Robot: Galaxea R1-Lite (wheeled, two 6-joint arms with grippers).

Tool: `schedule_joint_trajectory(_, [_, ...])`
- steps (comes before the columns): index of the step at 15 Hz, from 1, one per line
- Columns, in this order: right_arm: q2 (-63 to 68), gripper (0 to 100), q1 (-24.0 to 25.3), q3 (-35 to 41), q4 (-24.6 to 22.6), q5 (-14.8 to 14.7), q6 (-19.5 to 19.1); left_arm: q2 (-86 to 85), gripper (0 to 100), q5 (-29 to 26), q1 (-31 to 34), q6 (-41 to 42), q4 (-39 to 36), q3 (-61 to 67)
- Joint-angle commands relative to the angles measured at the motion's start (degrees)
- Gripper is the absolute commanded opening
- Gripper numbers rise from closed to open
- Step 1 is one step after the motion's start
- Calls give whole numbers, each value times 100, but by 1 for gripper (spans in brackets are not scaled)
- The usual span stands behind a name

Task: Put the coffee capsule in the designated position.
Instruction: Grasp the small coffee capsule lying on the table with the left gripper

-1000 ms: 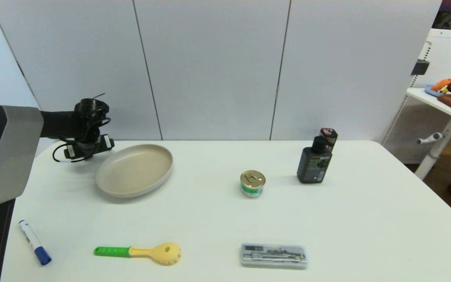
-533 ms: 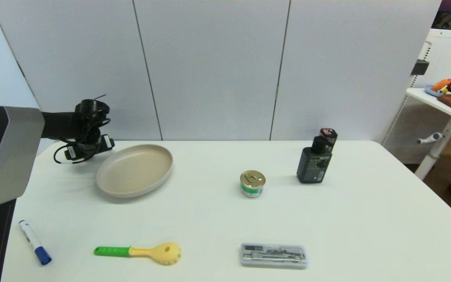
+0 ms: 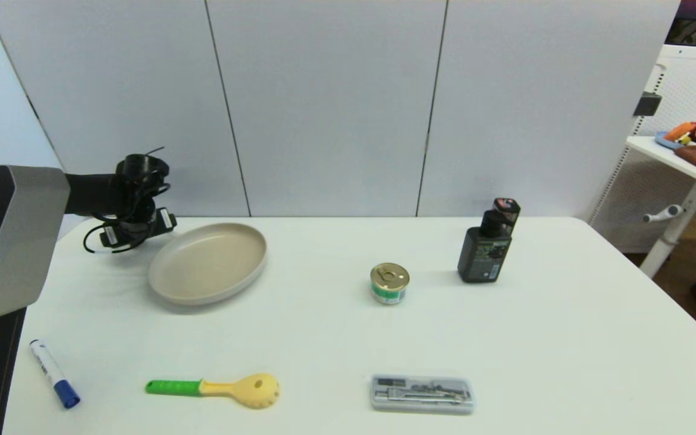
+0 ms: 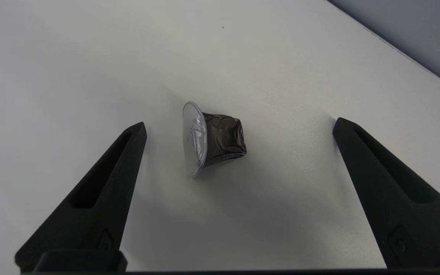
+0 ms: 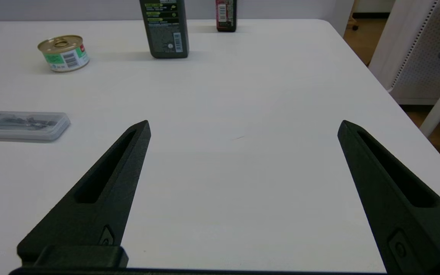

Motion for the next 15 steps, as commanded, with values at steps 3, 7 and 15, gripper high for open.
schedule_joint_trajectory(3, [8, 100, 2, 0, 0, 2, 2, 52, 100, -5, 2, -301, 52, 7])
schedule_joint_trajectory(7, [8, 100, 2, 0, 0, 2, 2, 61, 100, -13, 2, -301, 43, 7])
schedule_joint_trajectory(15, [8, 100, 2, 0, 0, 2, 2, 88, 0, -13, -6, -380, 34, 7])
